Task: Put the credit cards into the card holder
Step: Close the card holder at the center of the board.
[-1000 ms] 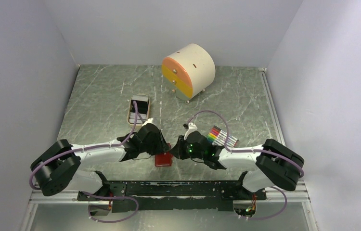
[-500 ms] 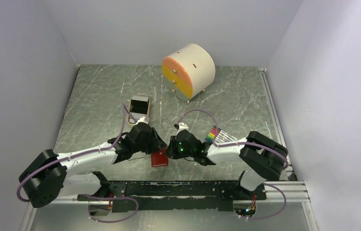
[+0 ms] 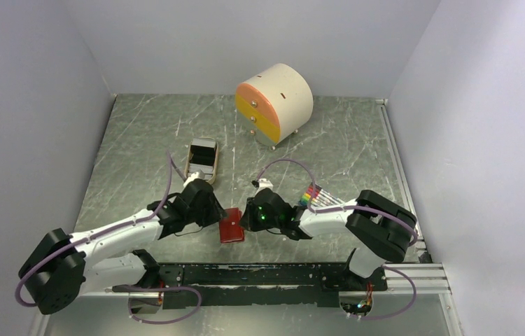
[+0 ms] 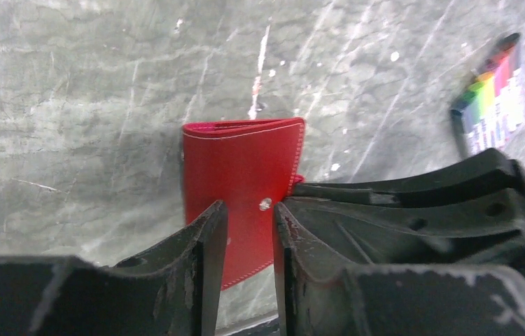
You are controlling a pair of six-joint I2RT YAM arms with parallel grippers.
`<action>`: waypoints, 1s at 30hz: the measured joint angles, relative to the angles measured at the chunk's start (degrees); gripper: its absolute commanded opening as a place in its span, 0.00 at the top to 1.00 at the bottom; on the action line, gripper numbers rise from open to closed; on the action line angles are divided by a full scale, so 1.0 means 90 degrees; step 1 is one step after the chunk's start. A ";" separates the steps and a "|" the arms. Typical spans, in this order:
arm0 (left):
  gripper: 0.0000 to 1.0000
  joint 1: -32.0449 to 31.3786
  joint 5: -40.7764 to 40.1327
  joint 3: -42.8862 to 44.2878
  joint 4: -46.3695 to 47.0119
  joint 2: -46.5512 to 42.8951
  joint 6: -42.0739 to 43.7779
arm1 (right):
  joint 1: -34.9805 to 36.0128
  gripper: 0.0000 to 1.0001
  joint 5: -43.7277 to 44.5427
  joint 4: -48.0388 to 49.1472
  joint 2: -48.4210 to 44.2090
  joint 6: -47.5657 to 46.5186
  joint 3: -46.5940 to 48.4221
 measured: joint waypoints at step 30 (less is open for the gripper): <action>0.70 0.0141 0.0493 -0.0046 0.0721 0.1139 0.0369 | 0.0172 0.73 0.0702 -0.2195 -0.0901 -0.0359 0.0568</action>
